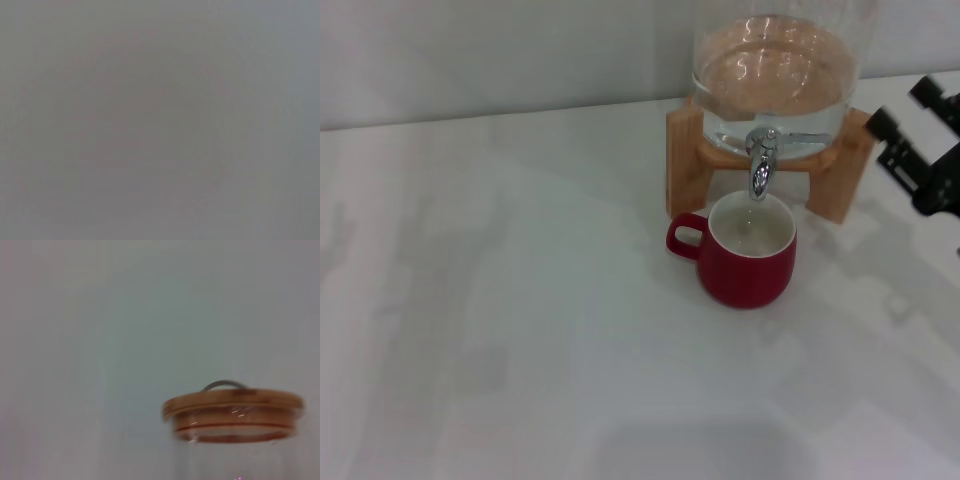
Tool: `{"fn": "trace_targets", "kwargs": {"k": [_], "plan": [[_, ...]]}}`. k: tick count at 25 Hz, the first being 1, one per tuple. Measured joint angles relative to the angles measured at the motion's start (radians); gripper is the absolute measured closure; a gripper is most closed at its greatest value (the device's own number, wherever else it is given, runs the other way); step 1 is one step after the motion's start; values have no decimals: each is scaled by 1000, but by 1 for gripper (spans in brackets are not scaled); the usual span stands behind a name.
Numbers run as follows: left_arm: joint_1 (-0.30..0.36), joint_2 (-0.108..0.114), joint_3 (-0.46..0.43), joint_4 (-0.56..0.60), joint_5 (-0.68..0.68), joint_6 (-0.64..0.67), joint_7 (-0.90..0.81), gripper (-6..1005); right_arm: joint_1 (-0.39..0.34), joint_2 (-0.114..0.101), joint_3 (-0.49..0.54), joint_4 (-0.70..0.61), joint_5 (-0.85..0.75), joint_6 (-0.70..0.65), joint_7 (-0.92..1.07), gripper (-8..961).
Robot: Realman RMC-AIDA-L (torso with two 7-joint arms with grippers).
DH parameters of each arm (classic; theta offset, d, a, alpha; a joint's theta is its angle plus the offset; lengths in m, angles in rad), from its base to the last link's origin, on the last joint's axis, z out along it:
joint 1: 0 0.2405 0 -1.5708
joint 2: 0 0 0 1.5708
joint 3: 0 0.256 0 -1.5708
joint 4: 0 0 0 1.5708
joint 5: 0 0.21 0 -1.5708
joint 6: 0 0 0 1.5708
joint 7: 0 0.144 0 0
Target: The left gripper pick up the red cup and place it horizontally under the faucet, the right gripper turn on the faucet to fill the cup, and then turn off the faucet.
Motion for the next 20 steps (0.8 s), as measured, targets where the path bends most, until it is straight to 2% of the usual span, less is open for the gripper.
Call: {"fn": "trace_targets", "kwargs": {"k": [5,20], "plan": [[-12,0,0,0,5,-5,1,112,7,0,-2,0,-64,-16,-34,336],[-15,-11,10,0,11,1,1,112,54,6,-29,1,-74,-136,-63,336]]}}
